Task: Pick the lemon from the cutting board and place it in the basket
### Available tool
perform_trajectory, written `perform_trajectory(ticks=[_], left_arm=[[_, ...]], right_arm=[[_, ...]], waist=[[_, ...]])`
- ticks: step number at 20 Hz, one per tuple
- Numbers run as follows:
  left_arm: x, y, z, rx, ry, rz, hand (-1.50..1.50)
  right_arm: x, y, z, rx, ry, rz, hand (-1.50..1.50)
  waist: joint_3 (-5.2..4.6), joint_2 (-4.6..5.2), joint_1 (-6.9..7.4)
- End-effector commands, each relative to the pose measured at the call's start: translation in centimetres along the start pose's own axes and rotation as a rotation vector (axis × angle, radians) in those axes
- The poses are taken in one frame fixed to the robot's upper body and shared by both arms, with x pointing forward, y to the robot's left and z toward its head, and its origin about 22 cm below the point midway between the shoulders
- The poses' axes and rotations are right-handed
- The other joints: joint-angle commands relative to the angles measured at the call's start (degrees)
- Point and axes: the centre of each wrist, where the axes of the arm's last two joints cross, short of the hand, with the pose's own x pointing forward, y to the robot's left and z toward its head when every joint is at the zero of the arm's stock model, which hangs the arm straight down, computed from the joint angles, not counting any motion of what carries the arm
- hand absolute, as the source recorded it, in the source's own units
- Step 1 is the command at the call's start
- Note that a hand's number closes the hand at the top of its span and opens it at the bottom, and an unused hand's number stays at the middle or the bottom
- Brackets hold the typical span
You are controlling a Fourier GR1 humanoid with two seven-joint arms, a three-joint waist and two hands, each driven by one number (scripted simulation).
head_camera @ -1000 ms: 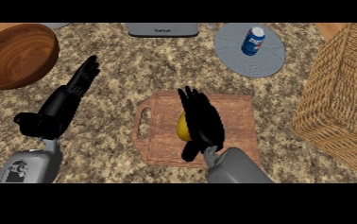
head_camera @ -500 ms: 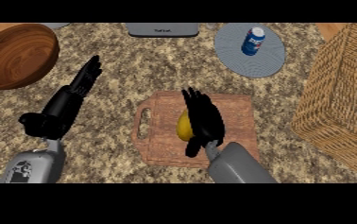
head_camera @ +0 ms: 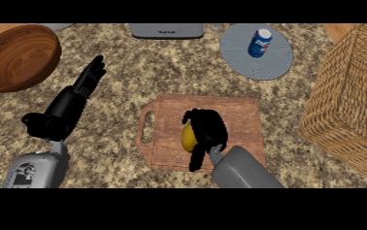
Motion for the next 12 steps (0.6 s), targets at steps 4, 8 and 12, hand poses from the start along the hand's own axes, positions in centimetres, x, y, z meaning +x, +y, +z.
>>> perform_trajectory(ticks=[4, 8, 12], left_arm=[[-0.1, 0.7, 0.5, -0.003, -0.006, -0.021, 0.00], [1.6, -0.8, -1.6, 0.016, -0.010, -0.009, 0.00], [0.3, 0.2, 1.4, -0.008, -0.007, -0.015, 0.00]], right_arm=[[0.4, 2.5, -0.2, -0.009, -0.027, 0.052, 1.50], [0.3, 2.4, -0.7, -0.037, -0.090, 0.167, 1.50], [1.4, 2.7, 0.0, -0.121, -0.104, 0.168, 1.50]], waist=[[0.12, 0.40, 0.34], [0.13, 0.41, 0.05], [0.13, 0.36, 0.50]])
